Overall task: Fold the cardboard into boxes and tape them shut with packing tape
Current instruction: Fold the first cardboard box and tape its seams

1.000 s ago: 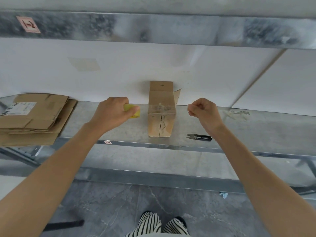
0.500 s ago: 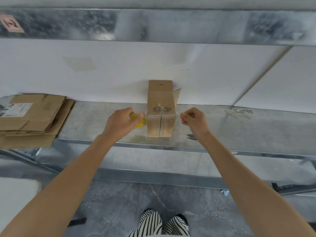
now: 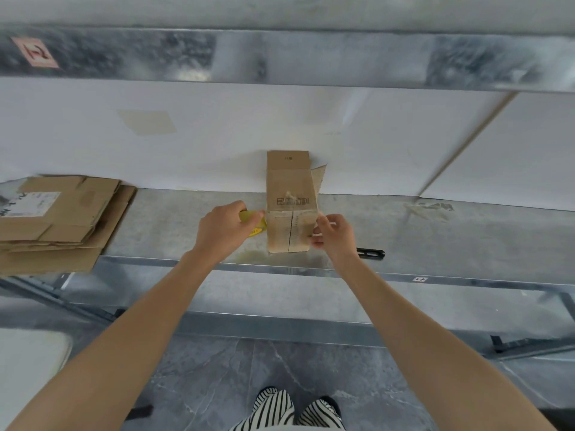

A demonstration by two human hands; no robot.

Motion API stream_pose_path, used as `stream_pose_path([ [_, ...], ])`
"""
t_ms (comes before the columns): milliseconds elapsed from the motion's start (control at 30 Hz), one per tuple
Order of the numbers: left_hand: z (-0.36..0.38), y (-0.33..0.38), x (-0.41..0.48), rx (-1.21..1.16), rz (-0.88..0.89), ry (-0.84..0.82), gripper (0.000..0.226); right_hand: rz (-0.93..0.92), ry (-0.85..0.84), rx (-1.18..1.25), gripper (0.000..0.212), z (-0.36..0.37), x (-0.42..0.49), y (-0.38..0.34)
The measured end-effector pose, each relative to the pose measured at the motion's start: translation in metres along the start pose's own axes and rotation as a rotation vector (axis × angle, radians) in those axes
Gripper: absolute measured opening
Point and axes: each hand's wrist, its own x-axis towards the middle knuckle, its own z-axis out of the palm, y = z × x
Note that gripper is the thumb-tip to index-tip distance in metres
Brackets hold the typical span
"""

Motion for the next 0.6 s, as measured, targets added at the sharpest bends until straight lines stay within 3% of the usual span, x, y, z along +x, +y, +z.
stream_pose_path([
  [167, 0.002, -0.001, 0.001, 0.005, -0.003, 0.005, 0.042, 0.2, -0.117, 0.267, 0.029, -0.005, -0.005, -0.002],
  [400, 0.002, 0.0, -0.001, 0.017, 0.006, 0.014, 0.042, 0.186, -0.206, 0.48, 0.022, -0.016, -0.012, -0.004],
  [600, 0.003, 0.0, -0.001, 0.028, 0.021, 0.009, 0.042, 0.24, -0.278, 0.532, 0.031, -0.026, -0.015, -0.01],
])
